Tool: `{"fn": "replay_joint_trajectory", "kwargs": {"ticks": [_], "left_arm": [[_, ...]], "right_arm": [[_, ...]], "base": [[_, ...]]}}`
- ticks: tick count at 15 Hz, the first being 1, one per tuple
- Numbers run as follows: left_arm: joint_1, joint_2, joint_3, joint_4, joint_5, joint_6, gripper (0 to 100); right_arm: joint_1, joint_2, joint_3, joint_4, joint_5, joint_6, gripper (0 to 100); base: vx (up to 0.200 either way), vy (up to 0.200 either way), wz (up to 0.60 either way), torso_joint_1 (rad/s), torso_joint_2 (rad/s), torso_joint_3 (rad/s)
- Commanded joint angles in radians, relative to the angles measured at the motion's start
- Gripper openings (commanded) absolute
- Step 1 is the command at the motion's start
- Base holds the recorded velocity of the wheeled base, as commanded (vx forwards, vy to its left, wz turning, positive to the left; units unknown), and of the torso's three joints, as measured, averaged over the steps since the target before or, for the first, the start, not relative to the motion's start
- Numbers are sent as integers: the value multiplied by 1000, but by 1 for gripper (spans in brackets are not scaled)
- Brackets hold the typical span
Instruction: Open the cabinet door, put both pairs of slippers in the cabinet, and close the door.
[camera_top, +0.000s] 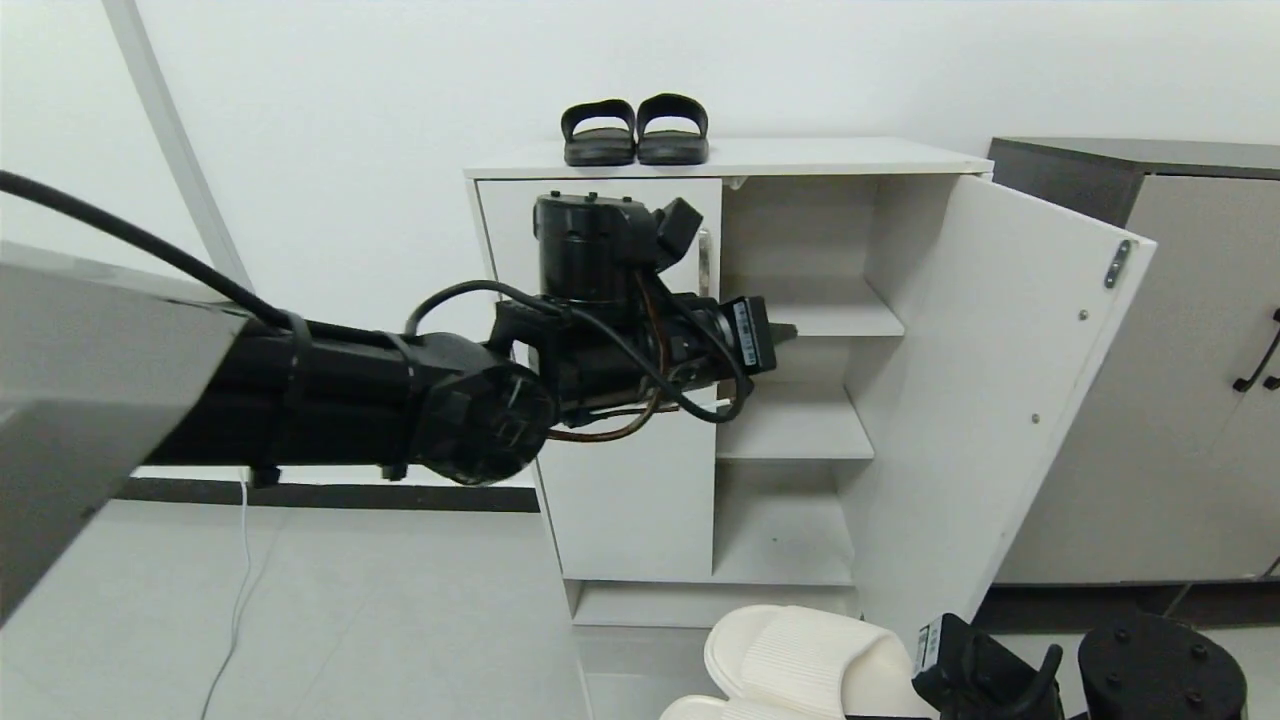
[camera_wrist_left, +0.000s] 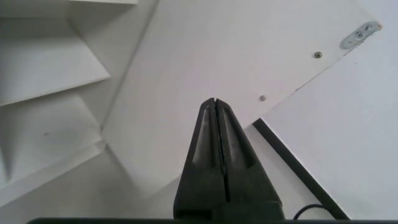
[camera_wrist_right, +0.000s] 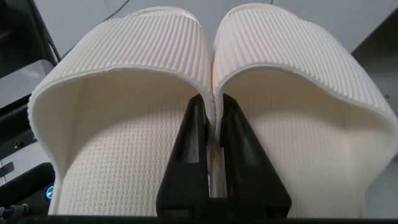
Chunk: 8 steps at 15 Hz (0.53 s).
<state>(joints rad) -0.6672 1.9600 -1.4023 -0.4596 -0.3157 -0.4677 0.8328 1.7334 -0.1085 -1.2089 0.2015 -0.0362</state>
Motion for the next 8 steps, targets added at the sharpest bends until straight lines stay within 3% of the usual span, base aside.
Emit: {"fn": "replay_joint_trajectory", "kwargs": {"ticks": [1, 5, 7, 8], "left_arm": [[87, -181, 151, 2, 0, 1, 0], [233, -500, 431, 7, 0, 23, 0], [270, -609, 517, 32, 1, 29, 0], [298, -696, 591, 61, 4, 60, 0]], "right_arm": [[-1, 0, -5, -4, -1, 2, 0], [-14, 3, -8, -24, -2, 4, 0], [-14, 3, -8, -24, -2, 5, 0], [-14, 2, -7, -24, -2, 4, 0]], "base": [[0, 0, 0, 0, 0, 0], [0, 0, 0, 0, 0, 0], [0, 0, 0, 0, 0, 0], [0, 0, 0, 0, 0, 0]]}}
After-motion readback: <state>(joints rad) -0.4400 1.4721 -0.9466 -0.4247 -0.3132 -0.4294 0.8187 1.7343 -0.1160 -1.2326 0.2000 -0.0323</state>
